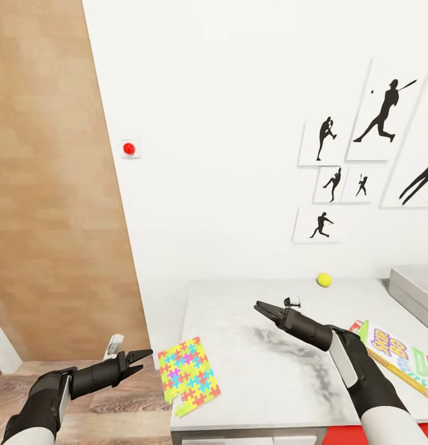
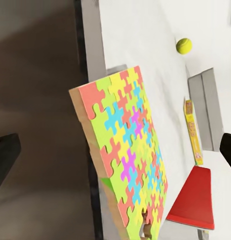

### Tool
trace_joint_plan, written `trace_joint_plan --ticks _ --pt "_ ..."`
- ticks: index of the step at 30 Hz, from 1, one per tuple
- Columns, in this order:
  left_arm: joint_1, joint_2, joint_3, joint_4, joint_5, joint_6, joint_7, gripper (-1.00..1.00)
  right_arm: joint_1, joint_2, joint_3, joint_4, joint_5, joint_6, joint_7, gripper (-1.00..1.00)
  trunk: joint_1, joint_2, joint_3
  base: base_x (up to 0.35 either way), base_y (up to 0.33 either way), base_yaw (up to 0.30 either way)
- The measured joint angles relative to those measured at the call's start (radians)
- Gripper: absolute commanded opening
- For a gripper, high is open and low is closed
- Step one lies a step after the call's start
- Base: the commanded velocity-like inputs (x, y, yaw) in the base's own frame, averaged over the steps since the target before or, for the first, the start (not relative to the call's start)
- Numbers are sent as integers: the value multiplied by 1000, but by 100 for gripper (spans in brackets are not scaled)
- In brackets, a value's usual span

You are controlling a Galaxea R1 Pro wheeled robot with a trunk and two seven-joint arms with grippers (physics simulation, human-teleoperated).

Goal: Put all the toys in the child's room - the three board games (two on the bed and one on the table), the two jigsaw puzzles on the table, and the tennis ball on the table - inside the toy box on the table in the child's room.

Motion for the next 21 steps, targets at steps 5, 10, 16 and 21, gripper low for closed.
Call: trace_joint_plan --ticks 5,10,16,21 --pt "0 2 2 1 0 2 -12 100 0 -7 -1 0 -5 2 1 100 4 -7 -3 0 0 0" --pt "0 2 2 1 -1 4 -19 100 0 -9 -1 0 -7 2 1 100 23 -42 -19 0 0 0" --pt "0 1 2 3 -2 5 -21 100 1 -5 -1 0 -5 1 0 100 46 -84 -38 0 0 0" --pt "0 1 2 4 -1 5 -21 100 0 -2 -1 0 0 0 -1 100 65 -119 -53 0 0 0"
